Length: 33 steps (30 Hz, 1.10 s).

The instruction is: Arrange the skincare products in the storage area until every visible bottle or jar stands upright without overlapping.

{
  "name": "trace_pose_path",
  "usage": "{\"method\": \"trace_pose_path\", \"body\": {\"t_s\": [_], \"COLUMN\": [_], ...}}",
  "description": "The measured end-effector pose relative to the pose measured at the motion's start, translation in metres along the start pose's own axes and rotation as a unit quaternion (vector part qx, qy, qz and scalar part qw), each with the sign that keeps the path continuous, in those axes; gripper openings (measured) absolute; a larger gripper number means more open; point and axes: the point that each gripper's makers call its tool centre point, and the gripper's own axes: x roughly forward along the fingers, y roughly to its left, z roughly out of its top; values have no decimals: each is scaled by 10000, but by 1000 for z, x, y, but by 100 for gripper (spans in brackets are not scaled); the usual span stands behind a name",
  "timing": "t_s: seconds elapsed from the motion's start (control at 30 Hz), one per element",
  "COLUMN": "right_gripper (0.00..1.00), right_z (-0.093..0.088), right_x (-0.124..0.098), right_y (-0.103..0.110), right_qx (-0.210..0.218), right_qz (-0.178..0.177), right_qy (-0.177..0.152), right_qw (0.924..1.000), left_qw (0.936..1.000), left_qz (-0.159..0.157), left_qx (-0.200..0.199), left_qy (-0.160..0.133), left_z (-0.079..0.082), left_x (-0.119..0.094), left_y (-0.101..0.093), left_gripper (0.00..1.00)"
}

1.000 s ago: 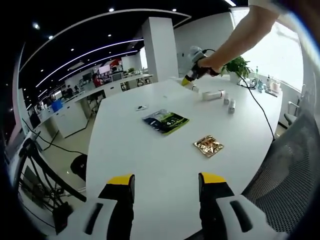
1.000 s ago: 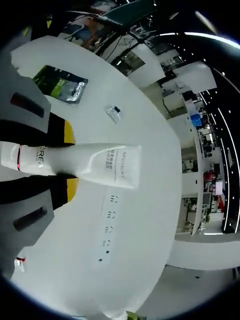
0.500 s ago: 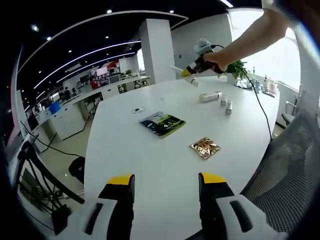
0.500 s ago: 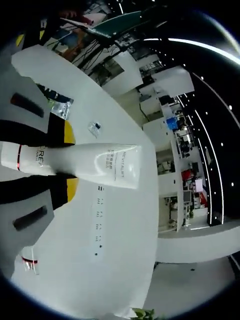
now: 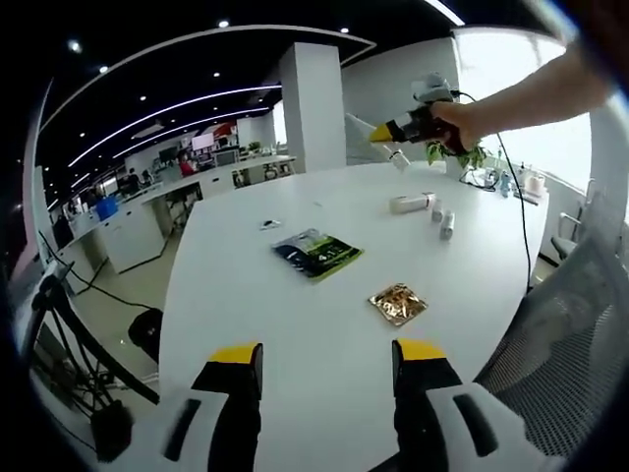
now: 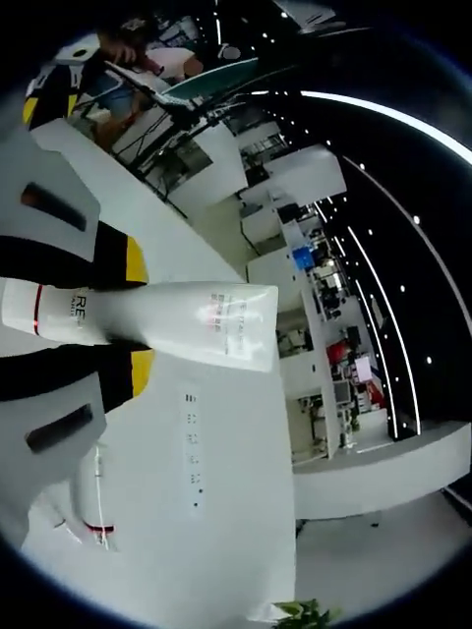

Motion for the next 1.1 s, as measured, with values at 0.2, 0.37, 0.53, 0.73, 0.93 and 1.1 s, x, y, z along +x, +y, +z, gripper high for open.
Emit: {"method": "trace_pose_path", "body": {"t_s": [0.2, 0.37, 0.53, 0.73, 0.93, 1.1], "right_gripper": [18, 18, 18, 18, 18, 18], "right_z": [4, 1, -6, -20, -35, -42], "right_x": [-26, -44, -56, -65, -71, -76], "right_y": [27, 52, 77, 108, 132, 139], "right_qx": [-46, -60, -40, 49, 127, 108], "right_qz": [90, 202, 384, 684, 958, 1021], "right_qy": [-178, -293, -384, -452, -474, -471], "right_qw": [9998, 9993, 9985, 9966, 9942, 9936], "left_qw": [9999, 9998, 9996, 9994, 9984, 9977], "left_qz": [-35, -87, -149, -139, -208, -264], "left_qx": [-36, -26, 89, 12, 117, 68], "left_qy": [-104, -182, -231, -311, -520, -625], "left_z": [5, 9, 12, 15, 27, 33], "left_x": [-1, -1, -1, -2, -4, -5], "left_y": [-2, -5, -8, -7, -13, -12], "left_gripper": [56, 58, 59, 59, 63, 65]}}
